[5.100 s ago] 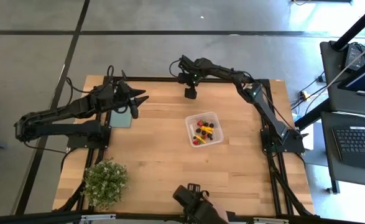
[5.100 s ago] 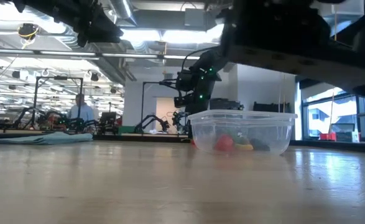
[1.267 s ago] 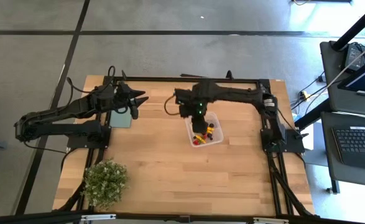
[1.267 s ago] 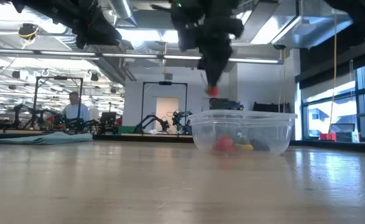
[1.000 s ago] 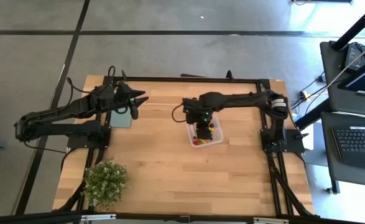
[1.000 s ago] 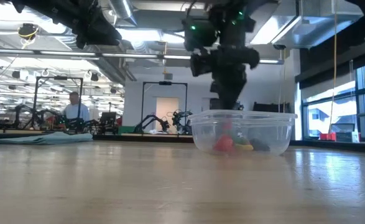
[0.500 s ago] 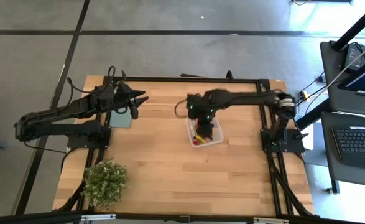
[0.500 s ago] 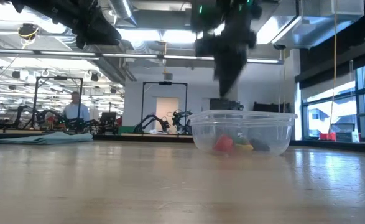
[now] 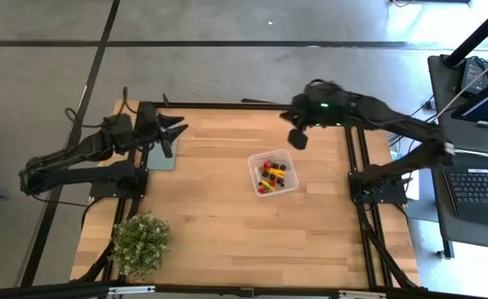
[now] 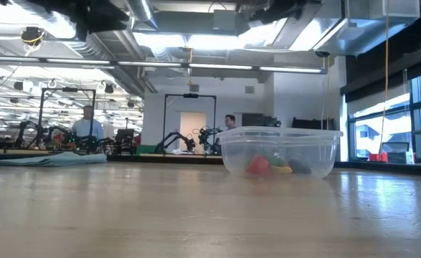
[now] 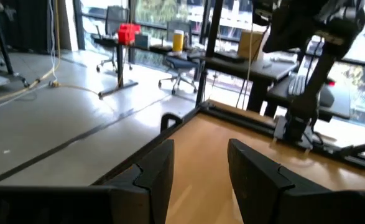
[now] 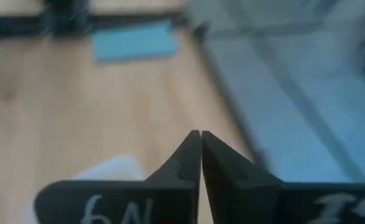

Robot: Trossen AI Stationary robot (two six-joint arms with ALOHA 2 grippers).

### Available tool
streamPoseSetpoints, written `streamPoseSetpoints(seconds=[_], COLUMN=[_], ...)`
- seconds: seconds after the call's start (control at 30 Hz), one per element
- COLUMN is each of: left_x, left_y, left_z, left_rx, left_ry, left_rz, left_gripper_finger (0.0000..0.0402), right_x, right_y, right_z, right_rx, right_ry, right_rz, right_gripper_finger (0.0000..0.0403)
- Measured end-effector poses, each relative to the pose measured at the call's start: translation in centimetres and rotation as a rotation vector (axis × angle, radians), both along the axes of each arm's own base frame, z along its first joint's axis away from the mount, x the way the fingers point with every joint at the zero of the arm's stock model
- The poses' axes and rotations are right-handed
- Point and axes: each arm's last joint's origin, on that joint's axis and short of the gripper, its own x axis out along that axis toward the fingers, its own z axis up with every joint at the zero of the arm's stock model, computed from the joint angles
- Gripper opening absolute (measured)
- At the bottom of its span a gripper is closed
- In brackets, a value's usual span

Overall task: Pick and placing Produce into tupperware
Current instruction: Return to Home Position

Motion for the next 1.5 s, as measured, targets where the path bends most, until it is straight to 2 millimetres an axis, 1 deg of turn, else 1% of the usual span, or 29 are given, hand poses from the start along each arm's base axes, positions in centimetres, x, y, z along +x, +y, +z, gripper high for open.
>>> streamPoseSetpoints(seconds=[0.03, 0.1, 0.2, 0.3, 0.43, 0.6, 0.73, 0.8, 0.87, 1.1, 1.2, 1.37, 1.5], left_x=[-0.3, -0.8, -1.4, -1.7, -1.8, -1.7, -2.1, -2.2, -2.4, -3.8, -4.5, -5.5, -5.3], left_y=[-0.1, -0.2, -0.4, -0.5, -0.5, -0.5, -0.6, -0.6, -0.7, -1.2, -1.5, -1.8, -1.8], left_z=[0.2, 0.5, 0.9, 1.0, 1.0, 0.9, 0.8, 0.4, -0.5, -3.4, -4.2, -5.2, -5.8], left_rx=[0.006, 0.022, 0.061, 0.113, 0.133, 0.179, 0.199, 0.203, 0.204, 0.232, 0.23, 0.242, 0.227], left_ry=[-0.015, -0.047, -0.067, -0.052, -0.038, -0.002, -0.002, -0.017, -0.024, -0.118, -0.165, -0.213, -0.171], left_rz=[0.006, 0.024, 0.04, 0.038, 0.061, 0.056, 0.057, 0.052, 0.051, 0.063, 0.067, 0.071, 0.072], left_gripper_finger=[0.0143, 0.0143, 0.0143, 0.0143, 0.0143, 0.0143, 0.0143, 0.0143, 0.0143, 0.0143, 0.0143, 0.0143, 0.0143], right_x=[-0.8, -2.1, -3.5, -5.0, -7.5, -10.5, -12.4, -13.0, -13.5, -14.9, -15.4, -16.0, -16.5], right_y=[0.0, -0.1, -0.3, -0.8, -1.3, -1.2, -0.8, -0.6, -0.3, 0.4, 0.7, 1.0, 1.3], right_z=[0.1, -0.5, -2.3, -4.5, -7.6, -10.1, -12.1, -13.0, -13.9, -15.9, -16.6, -17.3, -17.5], right_rx=[-0.043, -0.105, -0.16, -0.188, -0.202, -0.202, -0.183, -0.169, -0.159, -0.152, -0.136, -0.13, -0.132], right_ry=[-0.04, -0.112, -0.237, -0.333, -0.375, -0.469, -0.518, -0.531, -0.546, -0.593, -0.62, -0.657, -0.656], right_rz=[-0.031, -0.064, -0.09, -0.137, -0.218, -0.296, -0.346, -0.359, -0.367, -0.385, -0.397, -0.4, -0.414], right_gripper_finger=[0.0012, 0.0006, 0.0005, 0.0013, 0.0019, 0.002, 0.002, 0.0021, 0.0021, 0.0021, 0.0021, 0.0021, 0.0021])
